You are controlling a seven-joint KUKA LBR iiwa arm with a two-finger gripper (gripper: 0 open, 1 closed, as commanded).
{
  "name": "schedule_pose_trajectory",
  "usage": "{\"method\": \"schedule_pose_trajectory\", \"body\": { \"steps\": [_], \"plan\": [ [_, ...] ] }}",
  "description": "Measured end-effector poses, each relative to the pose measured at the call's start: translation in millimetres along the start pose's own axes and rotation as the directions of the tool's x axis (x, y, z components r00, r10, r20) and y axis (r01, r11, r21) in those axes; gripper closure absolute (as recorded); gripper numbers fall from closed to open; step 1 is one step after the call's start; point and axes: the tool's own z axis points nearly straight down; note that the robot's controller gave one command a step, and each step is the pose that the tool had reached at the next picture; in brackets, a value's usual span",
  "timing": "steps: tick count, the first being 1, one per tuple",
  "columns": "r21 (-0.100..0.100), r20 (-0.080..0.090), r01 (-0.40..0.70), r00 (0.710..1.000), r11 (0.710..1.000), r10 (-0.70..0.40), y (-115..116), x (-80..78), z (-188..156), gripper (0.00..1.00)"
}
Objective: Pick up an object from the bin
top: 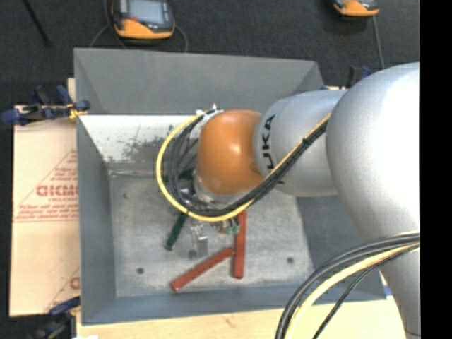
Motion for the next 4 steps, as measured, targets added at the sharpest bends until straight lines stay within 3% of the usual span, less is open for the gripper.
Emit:
{"method": "schedule_pose_trajectory", "body": {
  "steps": [1, 2, 3, 4],
  "plan": [
    [0.003, 0.007, 0.165, 0.986, 0.986, -0.165, -61.6, -27.4, -3.4, 0.0],
    [-0.004, 0.0, -0.032, 0.999, 0.999, 0.032, -49.8, -64.2, -3.1, 0.0],
    [0.003, 0.006, 0.61, 0.792, 0.792, -0.61, -94.5, -56.6, -3.4, 0.0],
    [0.002, 0.01, 0.604, 0.797, 0.797, -0.604, -95.3, -58.0, -4.8, 0.0]
  ]
}}
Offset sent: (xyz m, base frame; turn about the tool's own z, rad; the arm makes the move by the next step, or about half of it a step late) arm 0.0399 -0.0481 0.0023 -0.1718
